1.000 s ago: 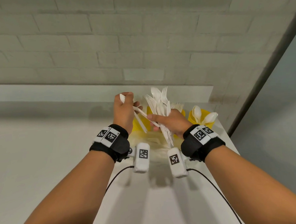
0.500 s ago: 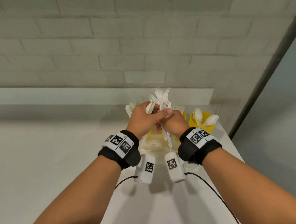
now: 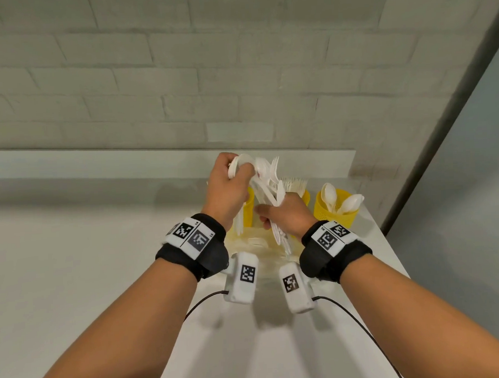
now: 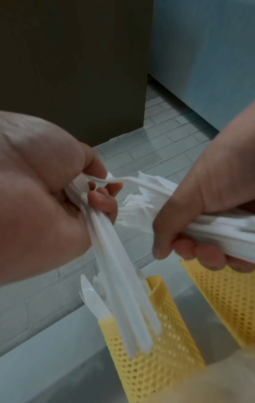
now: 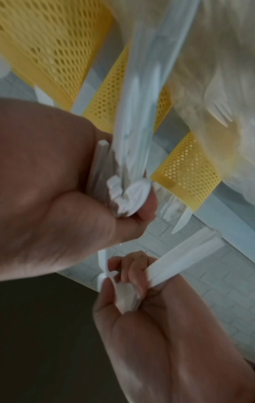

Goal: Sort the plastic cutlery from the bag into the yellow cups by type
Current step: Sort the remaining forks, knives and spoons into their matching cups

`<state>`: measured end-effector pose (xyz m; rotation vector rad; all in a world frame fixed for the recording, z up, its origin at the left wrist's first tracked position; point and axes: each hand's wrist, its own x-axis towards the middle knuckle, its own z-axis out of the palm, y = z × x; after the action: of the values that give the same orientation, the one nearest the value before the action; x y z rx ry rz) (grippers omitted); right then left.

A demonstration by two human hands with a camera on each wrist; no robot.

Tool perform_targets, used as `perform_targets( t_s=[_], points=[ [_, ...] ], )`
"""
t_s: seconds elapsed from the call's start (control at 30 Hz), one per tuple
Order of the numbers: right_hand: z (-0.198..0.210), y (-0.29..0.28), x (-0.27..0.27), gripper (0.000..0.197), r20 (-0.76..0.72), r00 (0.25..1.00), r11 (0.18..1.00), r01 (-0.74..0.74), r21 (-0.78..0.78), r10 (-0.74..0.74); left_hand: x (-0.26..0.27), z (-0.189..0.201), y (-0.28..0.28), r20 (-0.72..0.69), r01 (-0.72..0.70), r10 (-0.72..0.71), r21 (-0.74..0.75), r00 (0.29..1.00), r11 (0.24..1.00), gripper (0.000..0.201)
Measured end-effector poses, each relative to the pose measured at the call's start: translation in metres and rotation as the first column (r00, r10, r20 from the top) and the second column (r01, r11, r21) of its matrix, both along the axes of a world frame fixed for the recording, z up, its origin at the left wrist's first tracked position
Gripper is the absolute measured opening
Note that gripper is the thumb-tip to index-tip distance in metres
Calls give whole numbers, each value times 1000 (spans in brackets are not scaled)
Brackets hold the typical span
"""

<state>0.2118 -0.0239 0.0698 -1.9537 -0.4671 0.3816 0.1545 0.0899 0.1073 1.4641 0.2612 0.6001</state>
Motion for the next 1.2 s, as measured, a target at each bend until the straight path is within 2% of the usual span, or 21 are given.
perform_targets(
  t_s=[0.13, 0.23, 0.33, 0.43, 0.53, 0.6, 0.77, 0.97, 1.13, 1.2],
  points=[
    [6, 3, -7, 22, -15, 996, 996, -83, -31, 82, 0, 0, -10, 41, 46, -47, 26, 998, 999, 14],
    [7, -2, -4, 23, 2, 999, 998, -47, -40, 47, 2, 2, -10, 66, 36, -37, 8, 997, 999, 16],
    [4, -13, 6, 25, 4, 1000, 1000, 7, -30, -7, 4, 8, -6, 122, 48, -48, 6, 991, 999, 5],
    [3, -25, 14, 25, -4, 997, 995, 73, 63, -73, 9, 18, -5, 175, 36, -41, 30, 984, 999, 13],
    [7, -36, 19, 17, -24, 987, 972, 159, 176, -157, 23, 25, -10, 169, -22, 5, 94, 986, 995, 26],
    [12, -47, 23, 20, -28, 972, 939, 234, 251, -234, 37, 25, -18, 167, -27, 11, 93, 986, 995, 35],
    [24, -87, 26, 21, -37, 930, 855, 351, 381, -365, 72, 19, -60, 152, 26, -40, 96, 988, 995, 39],
    [24, -135, 22, 17, -66, 905, 811, 407, 420, -420, 114, -3, -105, 77, 134, -160, 267, 984, 954, 42],
    [15, -159, 24, 25, -62, 903, 827, 415, 379, -425, 138, -28, -122, -63, 197, -192, 509, 979, 838, 44],
    [11, -162, 25, 23, -72, 905, 829, 413, 376, -419, 138, -40, -124, -105, 219, -194, 571, 975, 791, 44]
  ],
)
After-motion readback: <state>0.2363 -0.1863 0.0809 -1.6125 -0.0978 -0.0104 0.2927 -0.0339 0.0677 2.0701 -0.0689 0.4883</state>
